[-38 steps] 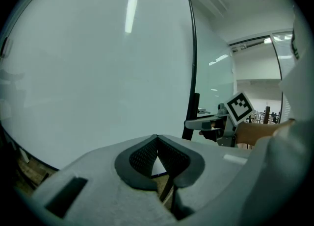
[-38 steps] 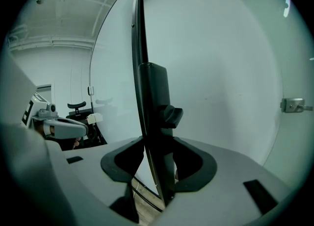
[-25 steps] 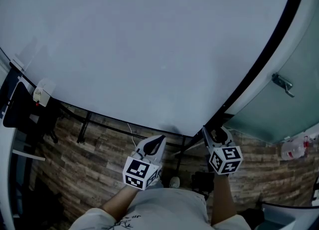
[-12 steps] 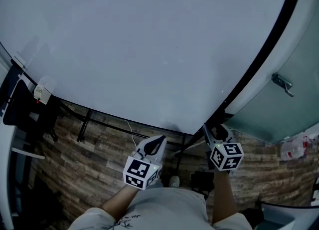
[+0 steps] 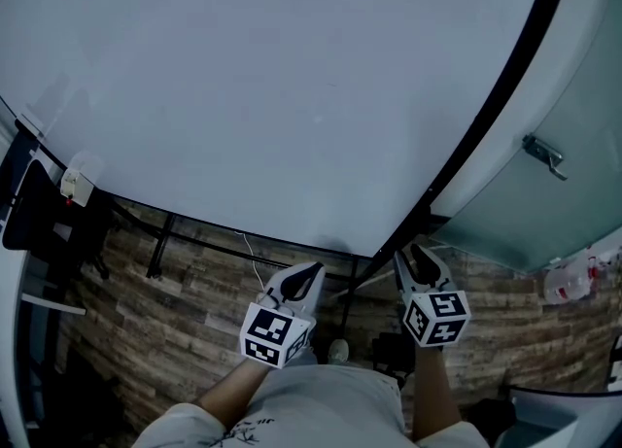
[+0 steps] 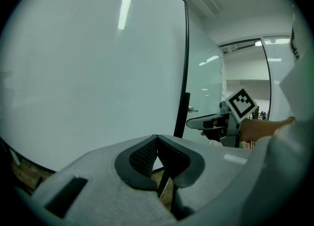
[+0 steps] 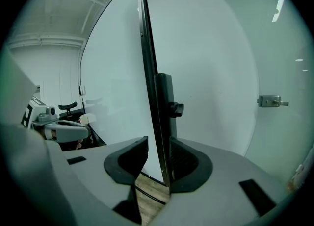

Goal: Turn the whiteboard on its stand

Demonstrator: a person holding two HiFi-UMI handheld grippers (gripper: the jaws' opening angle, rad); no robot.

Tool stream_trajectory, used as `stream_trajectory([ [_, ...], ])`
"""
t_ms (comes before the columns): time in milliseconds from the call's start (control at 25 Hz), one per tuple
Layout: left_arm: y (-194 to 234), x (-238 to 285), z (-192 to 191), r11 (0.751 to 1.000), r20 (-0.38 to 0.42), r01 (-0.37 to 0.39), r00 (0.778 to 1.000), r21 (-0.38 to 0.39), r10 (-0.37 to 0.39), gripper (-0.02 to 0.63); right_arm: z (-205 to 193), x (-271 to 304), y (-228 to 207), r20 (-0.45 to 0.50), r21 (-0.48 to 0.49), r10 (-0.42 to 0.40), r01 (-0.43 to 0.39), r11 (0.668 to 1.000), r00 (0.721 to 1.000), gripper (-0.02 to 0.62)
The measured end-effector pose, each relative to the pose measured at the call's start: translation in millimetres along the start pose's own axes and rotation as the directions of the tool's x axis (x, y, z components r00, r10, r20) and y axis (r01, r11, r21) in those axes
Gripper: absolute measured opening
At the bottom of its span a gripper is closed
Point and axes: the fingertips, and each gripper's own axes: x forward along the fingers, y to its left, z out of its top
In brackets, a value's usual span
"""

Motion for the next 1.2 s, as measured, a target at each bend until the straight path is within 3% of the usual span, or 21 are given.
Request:
stream_trajectory([
  [120,-1,1,0,1.0,0.002,-0.001,1.0,-0.002,0.001,0.011,-4,-9,8,0.008,-0.009,-0.007,0.007,1.0,1.0,0.056],
  [280,-3,-1,3,1.0,0.008,-0.001,1.0,0.001,0.001,0.011,-11,-16,28,-0.006,-0.018,0.019,-0.019,1.0,1.0,0.015],
  [560,-8,-2,4,1.0,0.007,0.006,1.0,0.009,-0.006,0.011,-14,-16,63,-0.014,-0.047,0.095,-0.096,0.994,0.995,0.006],
  [1200,-10,-8,2,1.0,-0.005,-0.016,1.0,-0.006,0.016,0.011,-11,-9,103,-0.023,-0.066,0.185,-0.186,0.98,0.982,0.006],
])
